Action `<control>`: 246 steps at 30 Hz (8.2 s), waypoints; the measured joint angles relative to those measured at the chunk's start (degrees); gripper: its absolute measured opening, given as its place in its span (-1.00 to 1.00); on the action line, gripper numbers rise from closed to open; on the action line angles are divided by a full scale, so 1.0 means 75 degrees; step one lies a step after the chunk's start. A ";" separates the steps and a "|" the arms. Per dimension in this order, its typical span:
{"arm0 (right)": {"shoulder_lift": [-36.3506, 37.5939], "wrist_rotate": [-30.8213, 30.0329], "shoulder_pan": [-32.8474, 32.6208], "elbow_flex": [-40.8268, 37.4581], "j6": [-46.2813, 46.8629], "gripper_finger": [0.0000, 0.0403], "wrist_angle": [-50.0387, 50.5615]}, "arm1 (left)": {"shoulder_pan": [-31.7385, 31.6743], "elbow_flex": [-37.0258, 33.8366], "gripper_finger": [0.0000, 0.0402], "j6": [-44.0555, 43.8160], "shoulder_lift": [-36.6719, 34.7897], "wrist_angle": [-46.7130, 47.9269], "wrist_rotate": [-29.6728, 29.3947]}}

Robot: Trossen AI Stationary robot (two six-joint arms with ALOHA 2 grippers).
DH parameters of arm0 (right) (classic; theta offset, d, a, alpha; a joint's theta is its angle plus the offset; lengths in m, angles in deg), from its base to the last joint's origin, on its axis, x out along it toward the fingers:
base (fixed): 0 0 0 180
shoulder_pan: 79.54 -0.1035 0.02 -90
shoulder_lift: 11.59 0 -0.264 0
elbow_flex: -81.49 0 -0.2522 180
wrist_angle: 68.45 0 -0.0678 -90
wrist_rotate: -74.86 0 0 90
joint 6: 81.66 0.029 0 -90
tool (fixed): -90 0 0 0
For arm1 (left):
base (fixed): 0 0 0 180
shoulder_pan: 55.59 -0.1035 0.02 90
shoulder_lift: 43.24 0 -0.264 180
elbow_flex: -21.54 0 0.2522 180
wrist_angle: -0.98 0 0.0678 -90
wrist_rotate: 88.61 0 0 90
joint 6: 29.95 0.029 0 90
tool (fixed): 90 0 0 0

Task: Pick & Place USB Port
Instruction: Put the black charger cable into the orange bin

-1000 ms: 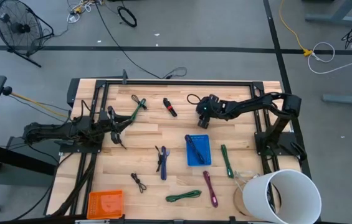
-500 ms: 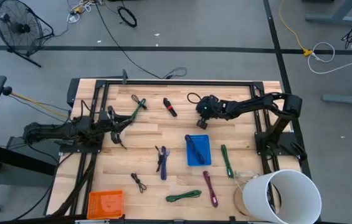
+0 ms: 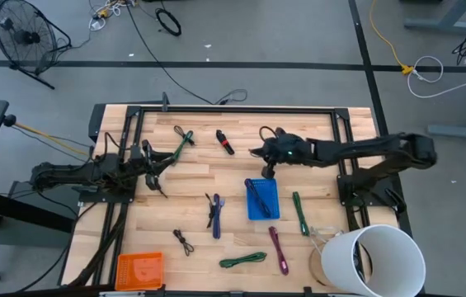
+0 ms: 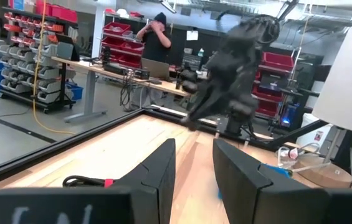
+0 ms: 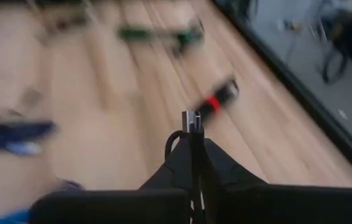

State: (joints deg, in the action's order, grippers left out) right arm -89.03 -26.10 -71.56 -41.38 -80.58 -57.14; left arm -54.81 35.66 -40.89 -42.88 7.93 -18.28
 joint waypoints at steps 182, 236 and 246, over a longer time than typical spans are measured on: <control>-0.0622 -0.2423 -0.2238 0.2206 -0.0808 -0.16 -0.0622 | 0.7861 0.4975 -0.53 -0.9166 0.9430 0.2835 0.2796; -0.0622 -0.2143 -0.2238 0.2206 -0.0488 -0.16 -0.0511 | 0.4925 0.5254 -0.45 0.0828 1.1981 0.2769 0.2198; -0.0622 -0.2145 -0.2235 0.2206 -0.0491 -0.16 -0.0494 | 0.5005 0.5730 -0.86 -0.0494 1.1619 0.3773 0.2142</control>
State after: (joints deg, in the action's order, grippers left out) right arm -93.70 -42.19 -88.32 -24.83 -84.27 -60.84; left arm -17.28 78.63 -44.60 44.26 36.23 -2.21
